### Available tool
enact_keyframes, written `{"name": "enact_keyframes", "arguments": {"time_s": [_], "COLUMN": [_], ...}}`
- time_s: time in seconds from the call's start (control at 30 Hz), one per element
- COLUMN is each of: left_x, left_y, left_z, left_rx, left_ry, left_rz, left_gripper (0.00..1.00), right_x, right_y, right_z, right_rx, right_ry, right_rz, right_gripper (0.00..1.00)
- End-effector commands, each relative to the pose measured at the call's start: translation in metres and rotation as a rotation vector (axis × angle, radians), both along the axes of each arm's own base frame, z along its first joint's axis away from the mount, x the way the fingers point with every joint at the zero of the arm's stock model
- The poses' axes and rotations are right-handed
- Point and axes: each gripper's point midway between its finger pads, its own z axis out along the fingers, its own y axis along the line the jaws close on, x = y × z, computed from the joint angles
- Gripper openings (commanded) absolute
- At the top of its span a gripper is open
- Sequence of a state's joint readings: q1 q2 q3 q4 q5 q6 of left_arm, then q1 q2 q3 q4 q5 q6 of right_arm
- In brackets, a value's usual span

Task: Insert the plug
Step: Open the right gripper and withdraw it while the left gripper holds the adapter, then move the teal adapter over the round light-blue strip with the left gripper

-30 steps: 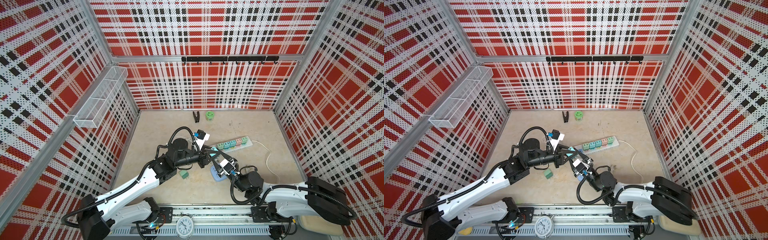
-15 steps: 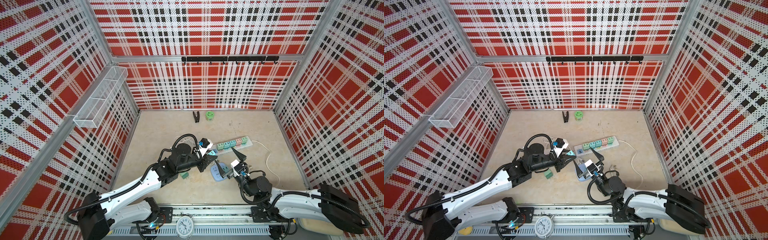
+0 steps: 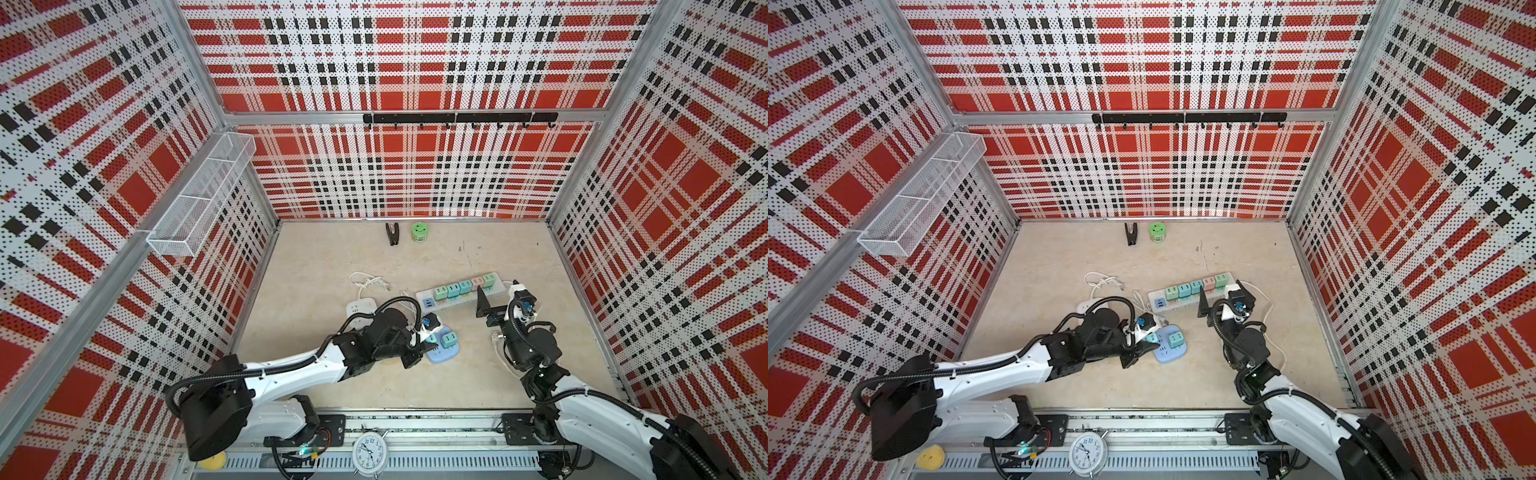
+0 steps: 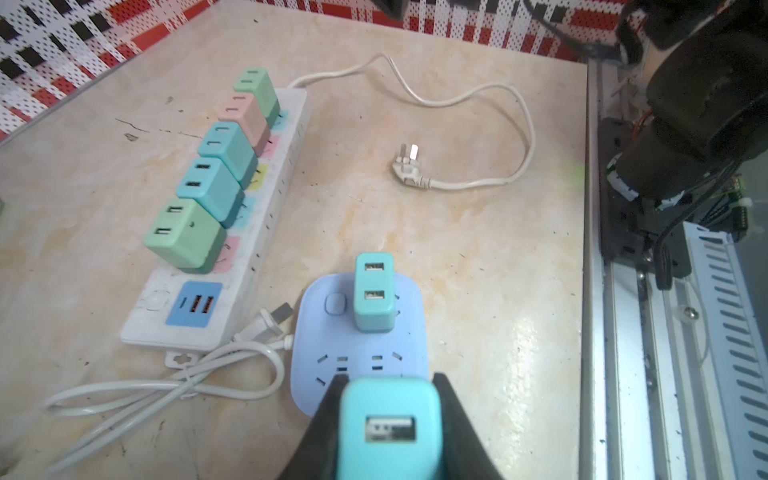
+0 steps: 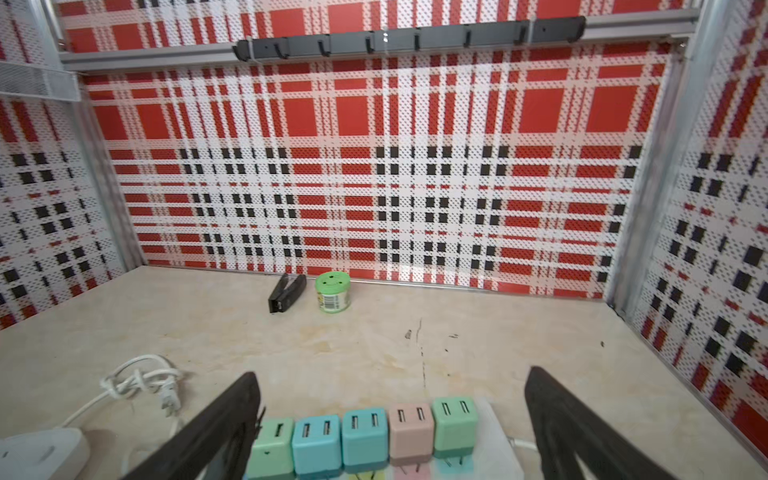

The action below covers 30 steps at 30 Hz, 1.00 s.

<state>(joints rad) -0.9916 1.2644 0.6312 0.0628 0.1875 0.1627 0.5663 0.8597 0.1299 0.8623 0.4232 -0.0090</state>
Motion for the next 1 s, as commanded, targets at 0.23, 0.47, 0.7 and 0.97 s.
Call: {"name": "enact_keyframes", "arguments": {"time_s": [0.23,0.47,0.7,0.97], "left_x": [0.008,0.018,0.027,0.028], "left_y": [-0.017,-0.021,-0.026,-0.027], "left_z": [-0.005,-0.021,-0.026,-0.042], "left_rx": [-0.102,-0.066,-0.080,-0.062], "left_ry": [-0.029,-0.017,0.009,0.030], "left_rz": [0.067,0.104,0.094,0.099], "left_gripper": [0.00,0.00,0.00,0.00], "right_x": [0.019,0.032,0.035,0.033], "right_y": [-0.015,-0.010,-0.024,-0.027], "right_z": [-0.044,-0.054,-0.056,-0.059], "right_rx": [0.054,0.042,0.069,0.070], "right_ry": [0.111,0.149,0.164,0.195], "right_rz": [-0.048,-0.057,-0.133,-0.140], "right_gripper": [1.00,1.00,1.00,1.00]}}
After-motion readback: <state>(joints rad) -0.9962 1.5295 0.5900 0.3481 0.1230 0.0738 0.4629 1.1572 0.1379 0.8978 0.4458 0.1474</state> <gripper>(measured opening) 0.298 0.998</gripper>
